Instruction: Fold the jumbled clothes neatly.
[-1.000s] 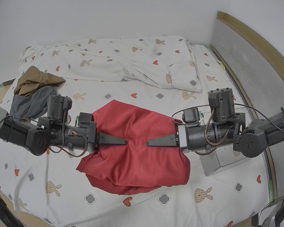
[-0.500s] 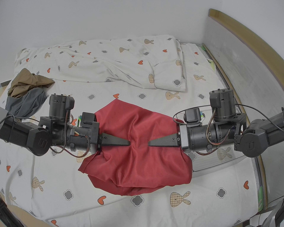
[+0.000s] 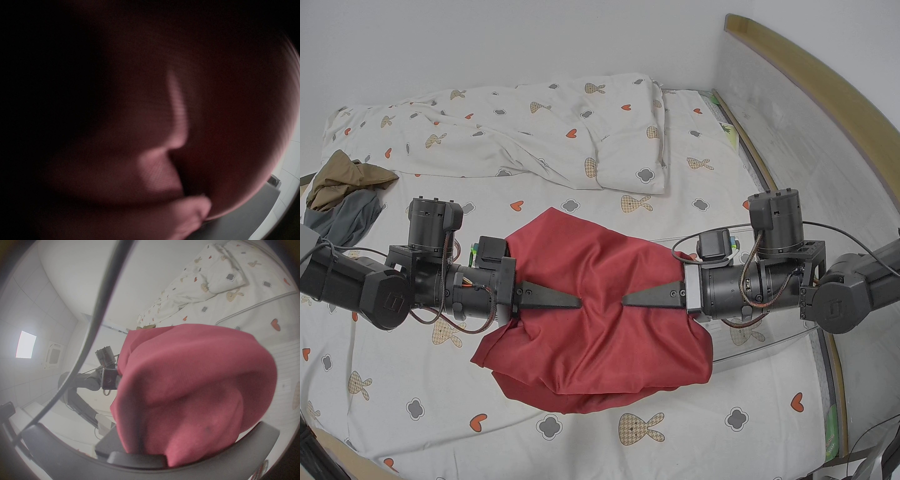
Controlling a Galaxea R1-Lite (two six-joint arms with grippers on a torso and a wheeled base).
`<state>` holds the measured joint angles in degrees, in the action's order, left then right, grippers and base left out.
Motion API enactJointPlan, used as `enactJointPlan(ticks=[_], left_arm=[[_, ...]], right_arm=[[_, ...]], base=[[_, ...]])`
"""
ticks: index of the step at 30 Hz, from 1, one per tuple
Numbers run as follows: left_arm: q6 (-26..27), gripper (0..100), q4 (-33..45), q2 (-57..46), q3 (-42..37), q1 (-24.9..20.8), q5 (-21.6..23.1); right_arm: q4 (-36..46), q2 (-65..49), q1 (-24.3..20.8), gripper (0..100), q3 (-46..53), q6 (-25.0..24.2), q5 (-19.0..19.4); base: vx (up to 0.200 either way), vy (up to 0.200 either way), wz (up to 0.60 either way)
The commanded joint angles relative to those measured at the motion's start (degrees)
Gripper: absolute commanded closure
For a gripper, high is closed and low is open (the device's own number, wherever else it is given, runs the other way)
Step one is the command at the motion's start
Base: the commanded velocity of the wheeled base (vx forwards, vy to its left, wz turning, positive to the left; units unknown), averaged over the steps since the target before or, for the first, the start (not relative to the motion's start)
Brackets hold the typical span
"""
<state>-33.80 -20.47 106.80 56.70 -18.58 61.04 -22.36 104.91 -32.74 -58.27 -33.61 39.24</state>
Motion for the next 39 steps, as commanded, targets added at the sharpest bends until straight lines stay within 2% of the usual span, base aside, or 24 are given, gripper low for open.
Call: enactJointPlan(ticks=[1, 8, 16, 20, 27, 39], left_arm=[[0.0, 100, 0.0, 0.2, 0.4, -0.8, -1.0], [-0.4, 100, 0.9, 0.2, 1.9, -2.1, -1.9], [-0.4, 100, 5.4, 1.0, 7.4, -5.6, -3.1], [-0.8, 100, 7.3, 2.8, 10.9, -8.0, -3.2], [-1.0, 100, 9.3, 5.5, 16.4, -11.0, -4.3], [-0.9, 100, 13.5, 12.6, 26.6, -14.5, -6.0]], right_arm=[[-0.1, -0.8, 0.0, 100, 0.2, 0.0, -0.5], [0.2, -2.9, 1.4, 100, 1.5, 0.1, -0.5], [2.9, -5.1, 4.3, 100, 1.9, 0.6, -0.6], [2.9, -5.5, 7.2, 100, 2.5, 1.4, -0.7], [2.9, -6.6, 13.7, 100, 3.6, 7.1, -0.7], [2.9, -10.1, 19.3, 100, 6.3, 7.7, -0.6]], base=[[0.000, 0.000, 0.00], [0.000, 0.000, 0.00], [0.000, 0.000, 0.00], [0.000, 0.000, 0.00], [0.000, 0.000, 0.00], [0.000, 0.000, 0.00]])
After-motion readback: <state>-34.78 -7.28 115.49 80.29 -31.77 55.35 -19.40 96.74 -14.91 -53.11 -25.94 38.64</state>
